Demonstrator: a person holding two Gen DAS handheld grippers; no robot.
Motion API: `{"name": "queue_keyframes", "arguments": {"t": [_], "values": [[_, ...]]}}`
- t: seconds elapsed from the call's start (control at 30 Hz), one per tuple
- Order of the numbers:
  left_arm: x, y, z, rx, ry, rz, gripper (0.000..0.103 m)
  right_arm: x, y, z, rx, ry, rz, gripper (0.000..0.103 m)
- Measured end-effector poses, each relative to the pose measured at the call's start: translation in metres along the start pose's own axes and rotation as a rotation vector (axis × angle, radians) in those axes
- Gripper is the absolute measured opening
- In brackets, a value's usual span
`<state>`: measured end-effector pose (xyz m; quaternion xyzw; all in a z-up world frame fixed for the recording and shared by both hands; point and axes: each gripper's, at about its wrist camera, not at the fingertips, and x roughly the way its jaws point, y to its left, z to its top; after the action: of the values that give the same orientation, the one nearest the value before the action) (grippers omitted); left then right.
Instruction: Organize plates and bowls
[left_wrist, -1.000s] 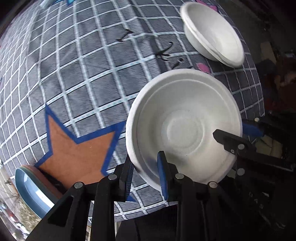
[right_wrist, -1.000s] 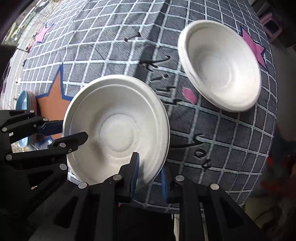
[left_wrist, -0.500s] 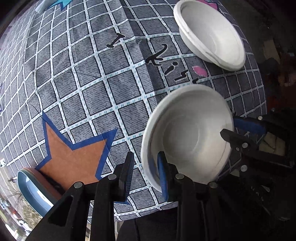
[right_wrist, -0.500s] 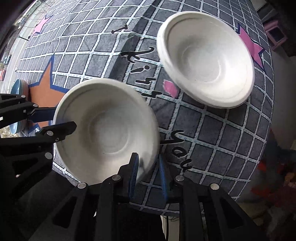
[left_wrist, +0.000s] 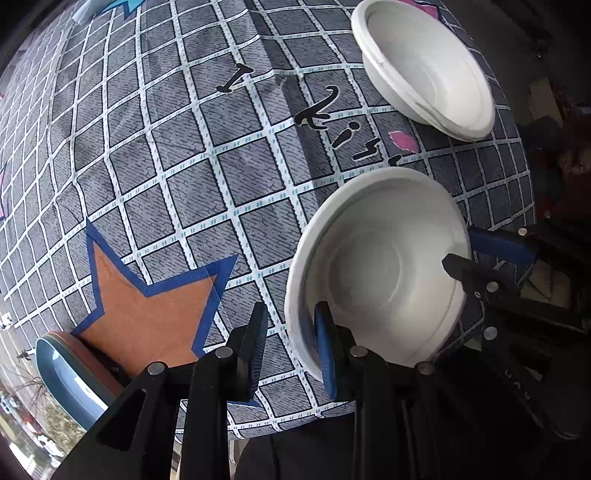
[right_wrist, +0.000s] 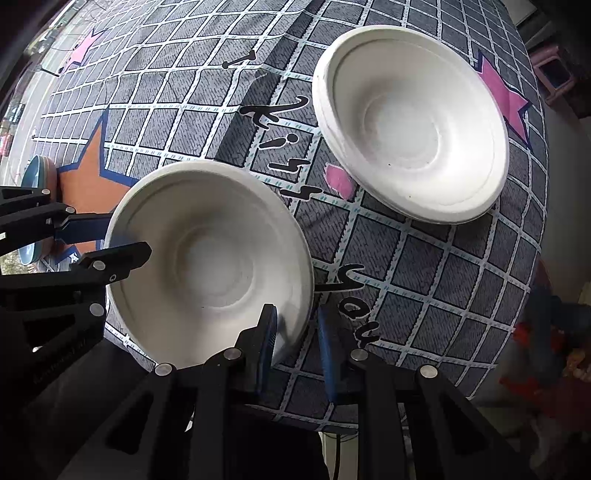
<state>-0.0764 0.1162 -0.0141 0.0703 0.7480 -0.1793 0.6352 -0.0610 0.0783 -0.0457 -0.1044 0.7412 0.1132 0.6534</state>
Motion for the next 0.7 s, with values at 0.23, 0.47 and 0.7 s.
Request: {"name": "queue_keyframes", "arguments": {"t": [0.23, 0.47, 0.7], "values": [[-0.0062, 0.0042, 0.0003, 0.002, -0.008, -0.004, 0.029, 0.0027, 0.0038, 0.0004, 0.000, -0.003, -0.005, 0.023], [-0.0072, 0.0044, -0.0003, -0.001, -0.010, -0.006, 0.029, 0.0053, 0.0077, 0.0013, -0.003, -0.002, -0.007, 0.023], [-0.0074, 0.0048, -0.0010, -0.001, -0.013, -0.004, 0.029, 0.0068, 0.0084, 0.0009, -0.002, -0.004, -0.008, 0.023]]}}
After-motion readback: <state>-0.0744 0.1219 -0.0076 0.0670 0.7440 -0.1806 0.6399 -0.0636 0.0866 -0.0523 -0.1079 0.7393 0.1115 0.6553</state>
